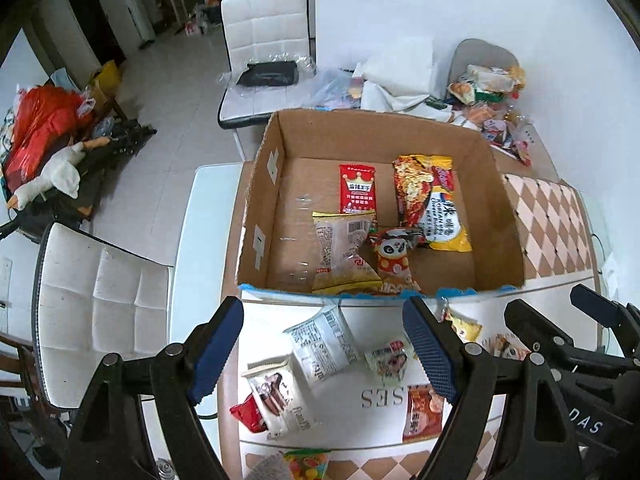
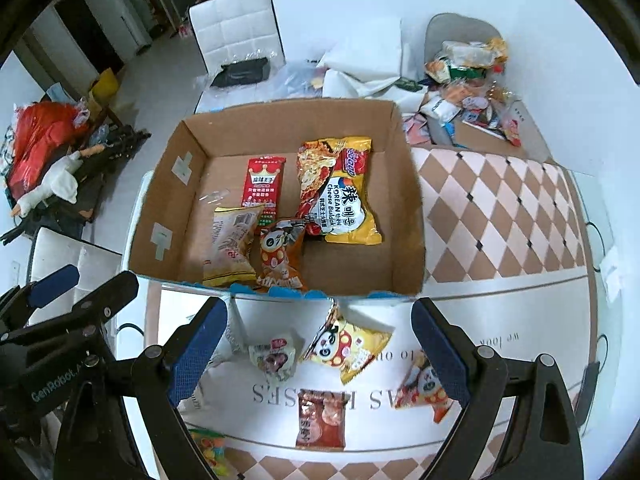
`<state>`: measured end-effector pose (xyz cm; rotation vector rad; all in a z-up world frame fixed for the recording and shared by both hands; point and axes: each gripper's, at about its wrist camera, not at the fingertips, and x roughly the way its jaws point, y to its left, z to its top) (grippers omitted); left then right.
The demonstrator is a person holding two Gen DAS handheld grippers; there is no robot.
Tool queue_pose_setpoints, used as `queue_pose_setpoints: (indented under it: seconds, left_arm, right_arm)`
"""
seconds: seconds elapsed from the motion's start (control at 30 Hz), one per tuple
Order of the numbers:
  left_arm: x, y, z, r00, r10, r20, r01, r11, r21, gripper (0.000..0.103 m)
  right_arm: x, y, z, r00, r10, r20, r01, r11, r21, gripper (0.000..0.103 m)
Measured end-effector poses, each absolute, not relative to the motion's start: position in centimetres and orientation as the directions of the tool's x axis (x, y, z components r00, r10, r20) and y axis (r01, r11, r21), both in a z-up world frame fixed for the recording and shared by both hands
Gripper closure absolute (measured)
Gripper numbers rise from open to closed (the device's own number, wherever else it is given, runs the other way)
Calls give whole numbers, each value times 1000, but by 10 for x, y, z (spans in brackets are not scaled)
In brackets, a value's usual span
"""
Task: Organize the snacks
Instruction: 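Grasp the brown dumpling-print packet with the right gripper while the left grasps the candy bag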
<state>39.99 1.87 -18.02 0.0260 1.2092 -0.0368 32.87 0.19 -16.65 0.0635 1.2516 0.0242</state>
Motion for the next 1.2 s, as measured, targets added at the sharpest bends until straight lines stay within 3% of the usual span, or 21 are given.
queue_pose_setpoints:
  seconds: [0.2, 0.37, 0.63, 0.87, 1.13, 1.2]
  left_arm:
    - [369, 29, -161, 379, -30, -925, 71, 997, -3, 22]
    - [338, 43, -179, 318, -22, -948, 59, 998, -3, 22]
    - [266, 73, -283, 23, 0, -1000, -33, 999, -1, 22]
    - [233, 75, -378, -217, -40, -975, -86, 996, -22, 22]
    - [232, 62, -414, -272, -41, -961, -101, 995, -14, 22]
    - [233, 60, -418, -274, -43, -961, -106, 994, -14, 22]
  right_arm:
    - [296, 8, -144, 335, 57, -941, 49, 996, 78, 8]
    - [261, 15, -153, 293, 84, -952, 60, 993, 106, 8]
    - [205, 9, -231, 96, 110, -989, 101, 988, 119, 7]
    - [188, -3, -311, -63, 142, -988, 158, 979, 130, 7]
    - [206, -1, -369, -144, 123, -982, 203, 975, 93, 8]
    - [208, 0, -380, -164, 118, -979, 209, 974, 83, 13]
